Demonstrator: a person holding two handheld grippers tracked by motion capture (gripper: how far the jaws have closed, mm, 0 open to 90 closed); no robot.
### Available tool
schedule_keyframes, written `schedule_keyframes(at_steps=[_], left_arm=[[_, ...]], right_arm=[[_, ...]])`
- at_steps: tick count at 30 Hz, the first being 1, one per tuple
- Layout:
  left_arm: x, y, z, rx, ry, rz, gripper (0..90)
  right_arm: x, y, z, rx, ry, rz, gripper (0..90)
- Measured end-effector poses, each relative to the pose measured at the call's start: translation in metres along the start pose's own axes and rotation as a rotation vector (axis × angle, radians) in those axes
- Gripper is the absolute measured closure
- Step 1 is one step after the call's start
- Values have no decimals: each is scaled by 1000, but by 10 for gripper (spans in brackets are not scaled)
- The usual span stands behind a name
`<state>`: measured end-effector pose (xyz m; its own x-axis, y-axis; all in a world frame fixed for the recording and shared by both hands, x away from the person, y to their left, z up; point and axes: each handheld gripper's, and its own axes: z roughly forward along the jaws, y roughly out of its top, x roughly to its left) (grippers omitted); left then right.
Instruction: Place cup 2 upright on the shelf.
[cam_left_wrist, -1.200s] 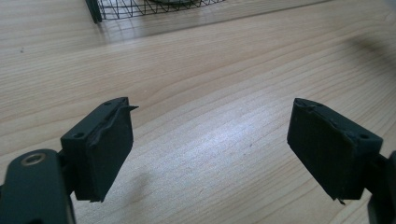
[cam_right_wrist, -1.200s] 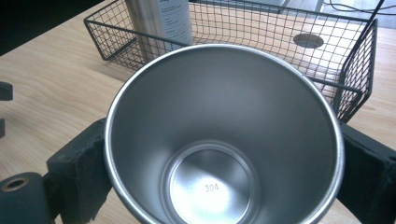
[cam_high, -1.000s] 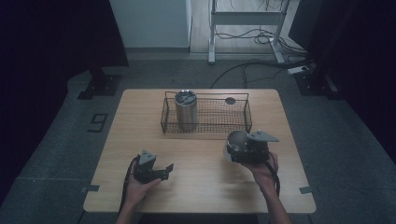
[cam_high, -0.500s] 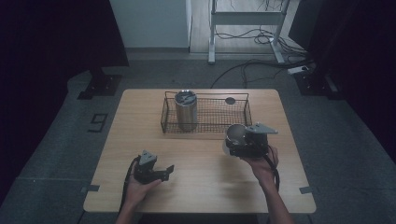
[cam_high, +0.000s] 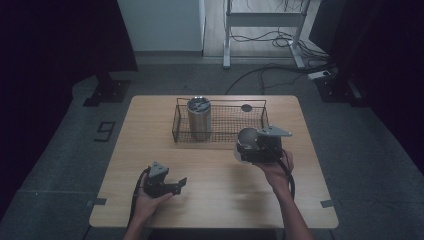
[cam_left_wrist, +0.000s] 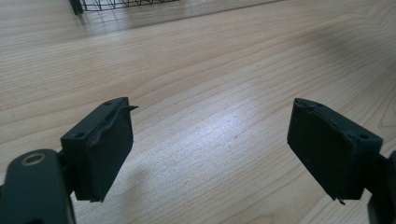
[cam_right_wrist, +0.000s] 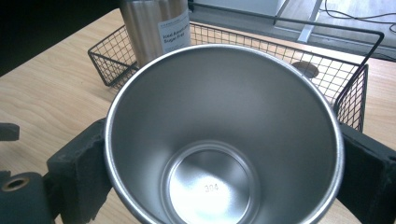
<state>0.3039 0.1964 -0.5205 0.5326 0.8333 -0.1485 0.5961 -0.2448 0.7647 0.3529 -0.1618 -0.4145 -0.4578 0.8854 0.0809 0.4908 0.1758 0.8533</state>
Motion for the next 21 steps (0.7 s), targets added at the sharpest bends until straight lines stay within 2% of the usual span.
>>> schedule_keyframes(at_steps=[11,21], left_arm=[[-3,1,-2,-2,-7,11,148],[-4,0,-2,-1,-11,15,148]], right_arm=[[-4,15,-1,-9,-5,0,64],[-8,27,5,-9,-11,1,64]])
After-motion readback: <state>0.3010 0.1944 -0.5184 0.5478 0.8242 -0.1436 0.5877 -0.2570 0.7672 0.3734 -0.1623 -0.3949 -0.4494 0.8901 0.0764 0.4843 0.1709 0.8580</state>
